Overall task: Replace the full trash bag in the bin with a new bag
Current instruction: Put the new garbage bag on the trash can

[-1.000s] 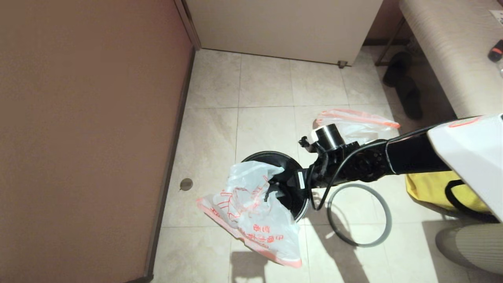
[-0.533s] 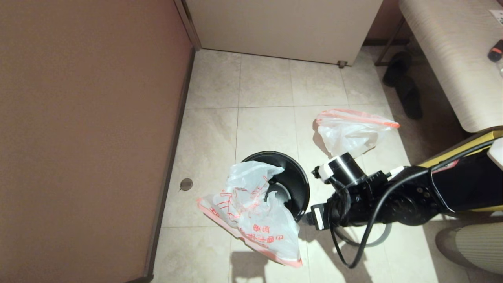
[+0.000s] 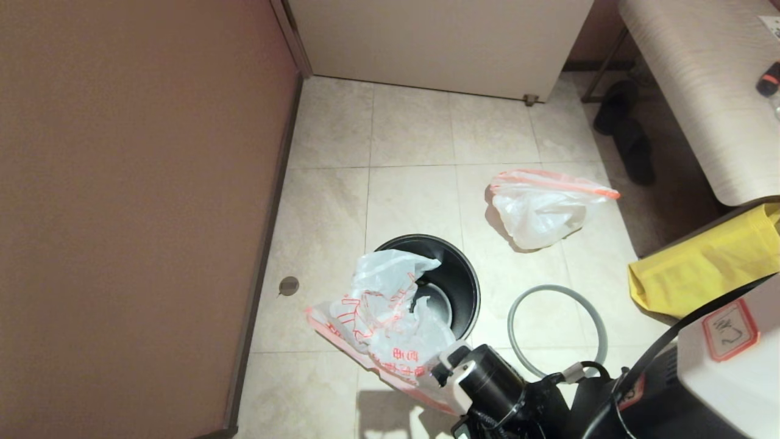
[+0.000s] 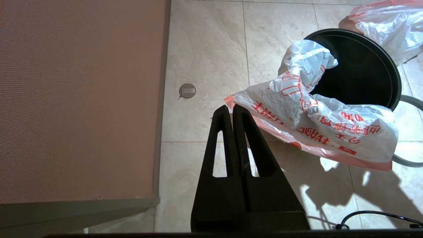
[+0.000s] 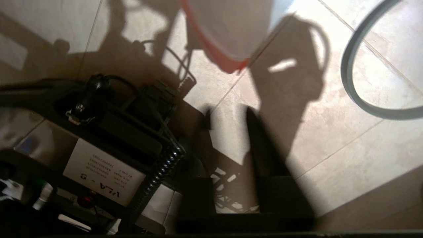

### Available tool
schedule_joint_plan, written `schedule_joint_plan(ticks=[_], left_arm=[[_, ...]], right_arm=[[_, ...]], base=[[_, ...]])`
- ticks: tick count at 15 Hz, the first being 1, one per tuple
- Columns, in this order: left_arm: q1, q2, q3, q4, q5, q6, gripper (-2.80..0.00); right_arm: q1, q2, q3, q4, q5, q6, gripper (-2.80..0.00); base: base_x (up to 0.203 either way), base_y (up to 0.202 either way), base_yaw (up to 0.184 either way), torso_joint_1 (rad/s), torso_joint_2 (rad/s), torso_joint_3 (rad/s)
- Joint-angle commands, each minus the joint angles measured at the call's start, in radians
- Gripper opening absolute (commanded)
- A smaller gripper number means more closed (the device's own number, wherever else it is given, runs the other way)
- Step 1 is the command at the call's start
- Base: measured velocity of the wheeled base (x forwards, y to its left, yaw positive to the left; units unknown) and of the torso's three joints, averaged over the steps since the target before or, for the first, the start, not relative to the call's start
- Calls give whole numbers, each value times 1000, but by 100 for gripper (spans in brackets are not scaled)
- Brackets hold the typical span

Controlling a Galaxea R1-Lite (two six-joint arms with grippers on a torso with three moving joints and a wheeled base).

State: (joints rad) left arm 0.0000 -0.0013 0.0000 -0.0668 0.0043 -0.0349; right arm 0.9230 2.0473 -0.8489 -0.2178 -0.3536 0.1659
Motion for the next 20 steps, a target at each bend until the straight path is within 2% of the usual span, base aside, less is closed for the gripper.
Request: schedule_joint_plan(ticks=[1,7,8,11,12,15,18,20], left_arm=[[0,1,0,-1,0,0,-280],[0,1,0,-1,0,0,-280],[0,1,0,-1,0,0,-280],[0,1,0,-1,0,0,-280],[0,1,0,-1,0,0,-280],[0,1,0,-1,0,0,-280],[0,1,0,-1,0,0,-280],[0,1,0,-1,0,0,-280]], right_arm=[[48,73,-3,-10,-2,-13,-280],[53,141,2,-49,-20,-7,-280],[53,149,4,-53,-54,-6,0],[59,204,24,-206,-93,-11,0],[73,236,25,-259,-128,-16,0],[98,271,26,-390,-219,-83,0],[97,289,30,-421,-293,-130,0],[101,294,36,-445,-300,-142,0]], base=[[0,0,0,0,0,0],[0,0,0,0,0,0],[0,0,0,0,0,0],[0,0,0,0,0,0],[0,0,0,0,0,0],[0,0,0,0,0,0],[0,0,0,0,0,0],[0,0,0,0,0,0]])
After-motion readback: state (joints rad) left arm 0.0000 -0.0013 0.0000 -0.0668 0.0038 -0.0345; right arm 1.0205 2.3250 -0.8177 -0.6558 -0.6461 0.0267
